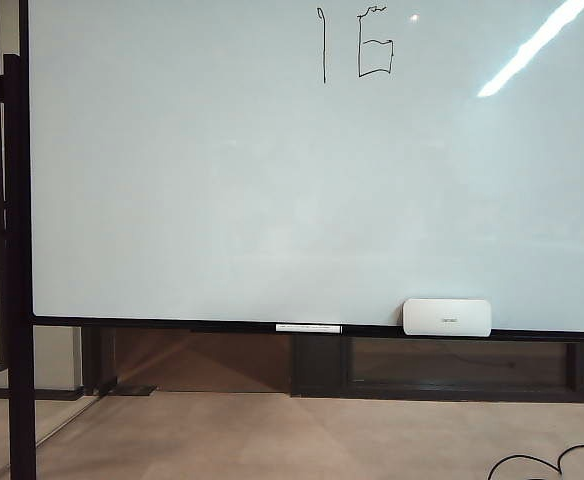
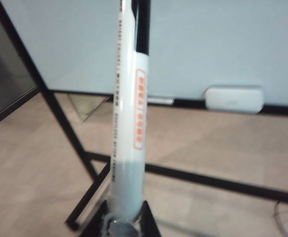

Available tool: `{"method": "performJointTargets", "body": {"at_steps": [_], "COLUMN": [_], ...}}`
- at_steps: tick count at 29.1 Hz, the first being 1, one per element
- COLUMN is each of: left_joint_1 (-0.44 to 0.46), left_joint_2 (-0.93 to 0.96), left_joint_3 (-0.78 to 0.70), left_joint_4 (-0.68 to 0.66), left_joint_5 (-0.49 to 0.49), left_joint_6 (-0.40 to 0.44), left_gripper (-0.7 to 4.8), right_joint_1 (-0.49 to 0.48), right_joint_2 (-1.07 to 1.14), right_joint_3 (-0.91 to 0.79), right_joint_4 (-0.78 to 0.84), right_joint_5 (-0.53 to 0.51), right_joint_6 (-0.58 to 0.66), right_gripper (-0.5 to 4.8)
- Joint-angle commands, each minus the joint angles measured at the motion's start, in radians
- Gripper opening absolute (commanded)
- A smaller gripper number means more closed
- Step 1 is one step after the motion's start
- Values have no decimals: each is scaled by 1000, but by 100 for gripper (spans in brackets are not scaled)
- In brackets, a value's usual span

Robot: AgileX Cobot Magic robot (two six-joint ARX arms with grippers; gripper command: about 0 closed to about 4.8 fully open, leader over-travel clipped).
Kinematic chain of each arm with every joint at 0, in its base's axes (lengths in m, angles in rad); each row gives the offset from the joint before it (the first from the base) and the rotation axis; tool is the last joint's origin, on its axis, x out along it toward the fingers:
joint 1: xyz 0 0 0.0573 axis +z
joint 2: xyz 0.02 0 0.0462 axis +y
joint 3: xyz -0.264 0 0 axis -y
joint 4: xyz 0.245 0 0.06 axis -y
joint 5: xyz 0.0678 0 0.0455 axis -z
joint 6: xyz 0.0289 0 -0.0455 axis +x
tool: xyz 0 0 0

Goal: Reach to the right to find the marker pen, pick it up, and write the number 16 on the whiteboard.

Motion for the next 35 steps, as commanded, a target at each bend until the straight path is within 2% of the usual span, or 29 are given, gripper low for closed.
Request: {"method": "performJointTargets", "body": {"at_steps": [1,6,15,21,35], "left_joint_1": [-1,-2,-3,-19,-44], "left_joint_2": [0,0,0,0,0], "left_joint_3": [-55,-133,-274,-362,-405], "left_joint_4": [60,108,212,264,288], "left_joint_5": [61,68,69,68,31], "left_joint_6": [-64,-69,-52,-44,-37], "left_gripper": [-5,-6,-5,-5,-5], "right_joint_1": [2,2,1,1,0], "right_joint_2": [1,1,0,0,0], "right_joint_3": [-55,-122,-196,-253,-322], "right_joint_4": [70,116,123,174,195], "right_joint_5": [-29,-25,-21,-21,29], "right_joint_6": [58,59,-45,-56,-92], "right_gripper": [-1,-1,-1,-1,-1]}}
